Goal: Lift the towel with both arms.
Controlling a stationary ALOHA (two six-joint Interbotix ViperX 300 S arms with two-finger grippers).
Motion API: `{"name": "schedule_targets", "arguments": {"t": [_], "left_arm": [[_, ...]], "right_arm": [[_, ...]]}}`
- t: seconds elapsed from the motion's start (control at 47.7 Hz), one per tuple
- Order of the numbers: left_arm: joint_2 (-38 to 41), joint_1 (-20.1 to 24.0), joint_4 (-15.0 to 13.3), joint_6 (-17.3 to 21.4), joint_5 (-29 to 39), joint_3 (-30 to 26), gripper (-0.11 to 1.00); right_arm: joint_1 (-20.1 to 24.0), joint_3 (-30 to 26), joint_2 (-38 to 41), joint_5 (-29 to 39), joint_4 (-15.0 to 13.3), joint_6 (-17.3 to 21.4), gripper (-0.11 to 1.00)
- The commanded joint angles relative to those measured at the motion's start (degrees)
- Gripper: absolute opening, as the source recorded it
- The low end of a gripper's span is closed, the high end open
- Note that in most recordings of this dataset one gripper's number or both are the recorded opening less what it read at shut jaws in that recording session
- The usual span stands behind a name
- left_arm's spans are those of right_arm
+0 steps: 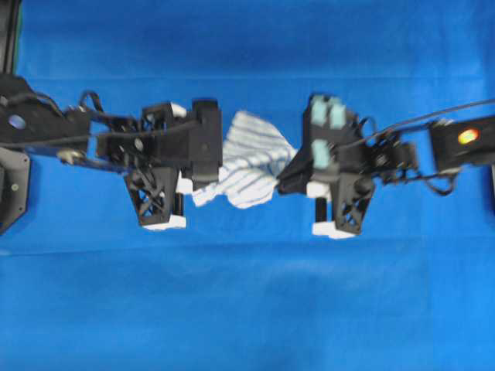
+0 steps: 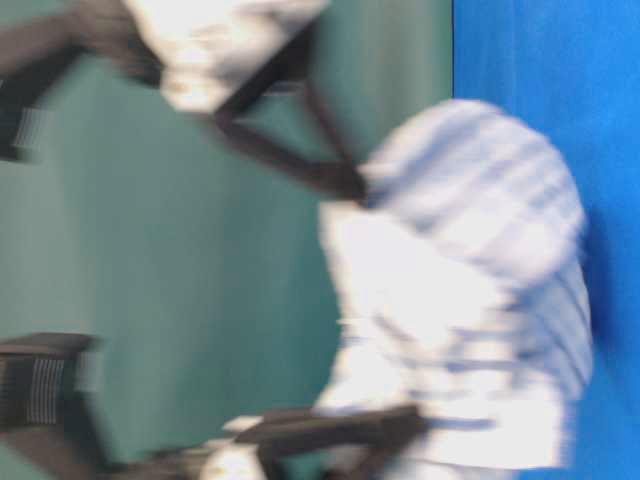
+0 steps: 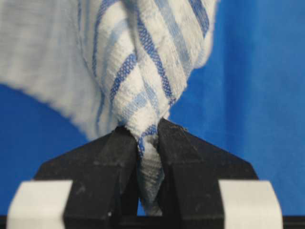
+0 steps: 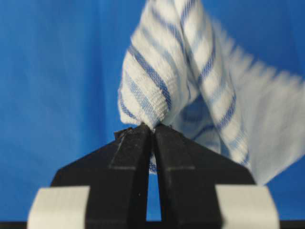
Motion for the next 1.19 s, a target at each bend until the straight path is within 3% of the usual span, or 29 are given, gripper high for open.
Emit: {"name": "schedule_targets", "arguments": {"t": [0.0, 0.272, 0.503, 0.691, 1.173], "left_arm": [[-4.39, 0.53, 0.09, 0.26, 5.01, -5.63, 0.05], [-9.32, 2.72, 0.44, 0.35, 14.50, -16.70, 0.05], [-10.72, 2.90, 0.44, 0.35, 18.63, -24.17, 0.05], [-10.90, 2.90, 0.44, 0.44, 20.04, -27.07, 0.05], [-10.63, 2.90, 0.44, 1.67, 19.51, -26.54, 0.06]], "right_arm": [[-0.88, -4.39, -4.22, 3.96, -0.70, -0.18, 0.04], [-1.41, -15.56, -10.11, 15.29, -5.80, -0.53, 0.04], [-1.41, -22.76, -12.39, 20.92, -7.21, -0.88, 0.04], [-0.97, -23.91, -13.97, 21.97, -7.21, -1.67, 0.04], [-0.62, -23.38, -13.62, 22.32, -7.12, -2.64, 0.04]]}}
